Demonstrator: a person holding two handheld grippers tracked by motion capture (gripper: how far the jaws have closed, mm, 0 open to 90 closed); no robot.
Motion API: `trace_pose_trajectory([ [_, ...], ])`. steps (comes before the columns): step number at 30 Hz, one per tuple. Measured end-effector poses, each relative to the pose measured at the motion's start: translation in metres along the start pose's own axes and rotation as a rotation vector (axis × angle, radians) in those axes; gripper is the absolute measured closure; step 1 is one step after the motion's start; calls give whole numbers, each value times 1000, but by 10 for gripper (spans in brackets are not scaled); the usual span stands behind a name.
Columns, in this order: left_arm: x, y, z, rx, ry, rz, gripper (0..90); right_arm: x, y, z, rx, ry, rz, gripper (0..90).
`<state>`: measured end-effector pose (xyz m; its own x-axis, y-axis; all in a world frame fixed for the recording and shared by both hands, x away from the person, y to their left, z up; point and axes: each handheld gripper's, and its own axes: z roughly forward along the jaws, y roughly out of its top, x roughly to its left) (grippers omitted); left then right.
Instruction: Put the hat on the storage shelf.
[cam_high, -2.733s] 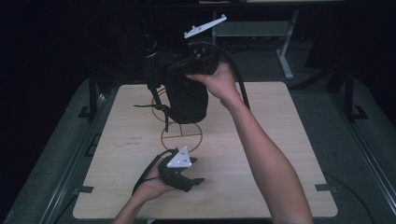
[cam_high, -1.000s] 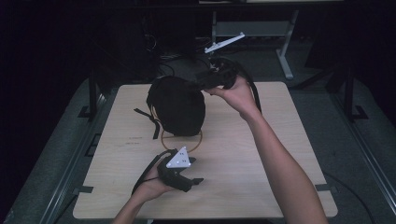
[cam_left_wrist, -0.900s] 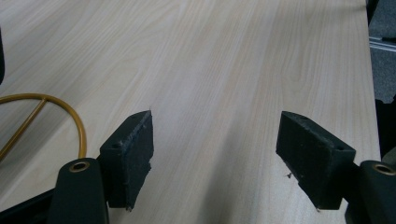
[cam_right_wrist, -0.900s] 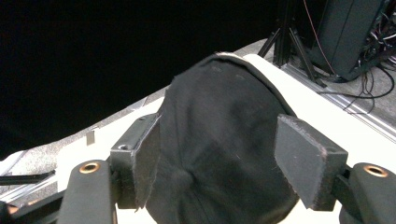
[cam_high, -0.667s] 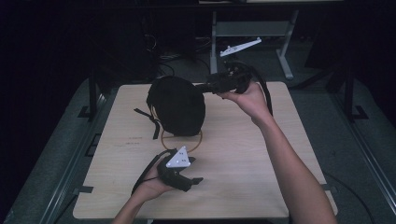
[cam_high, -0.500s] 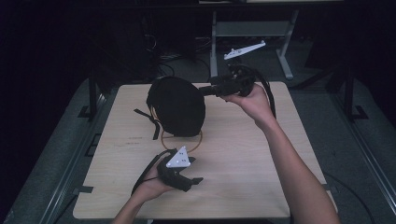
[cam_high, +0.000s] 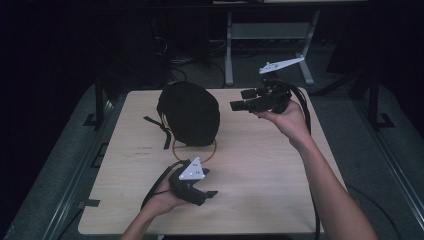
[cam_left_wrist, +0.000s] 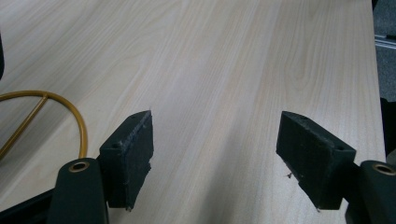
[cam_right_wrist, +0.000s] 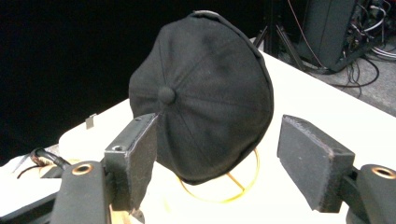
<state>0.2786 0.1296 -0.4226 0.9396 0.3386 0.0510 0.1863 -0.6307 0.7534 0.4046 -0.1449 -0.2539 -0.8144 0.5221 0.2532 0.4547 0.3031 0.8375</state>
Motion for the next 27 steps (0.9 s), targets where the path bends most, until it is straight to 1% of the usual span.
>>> trace_pose_trajectory([
  [3,0,0,0,-1,0,0,272,-3,-7,-3,1,-7,2,282],
  [5,0,0,0,-1,0,0,272,-4,-10,-4,2,-9,9,282],
  [6,0,0,0,-1,0,1,272,-7,-14,-6,3,-7,19,282],
  [9,0,0,-1,-2,1,1,269,-9,-18,-7,4,-10,22,281],
  [11,0,0,0,-2,-2,-3,268,-12,-24,-9,2,-11,37,278],
  [15,0,0,0,1,0,-7,268,-13,-28,-11,5,-12,39,275],
  [16,0,0,1,6,3,0,268,-15,-31,-14,6,-17,42,273],
  [21,0,0,1,7,4,-3,267,-17,-37,-19,-5,-25,52,272],
  [22,0,0,1,10,3,4,267,-19,-42,-21,0,-27,57,269],
  [23,0,0,1,10,3,4,268,-19,-42,-21,0,-27,57,269],
  [24,0,0,0,14,2,5,267,-20,-45,-22,0,-33,56,269],
  [27,0,0,0,13,6,9,268,-23,-51,-25,-3,-34,69,269],
])
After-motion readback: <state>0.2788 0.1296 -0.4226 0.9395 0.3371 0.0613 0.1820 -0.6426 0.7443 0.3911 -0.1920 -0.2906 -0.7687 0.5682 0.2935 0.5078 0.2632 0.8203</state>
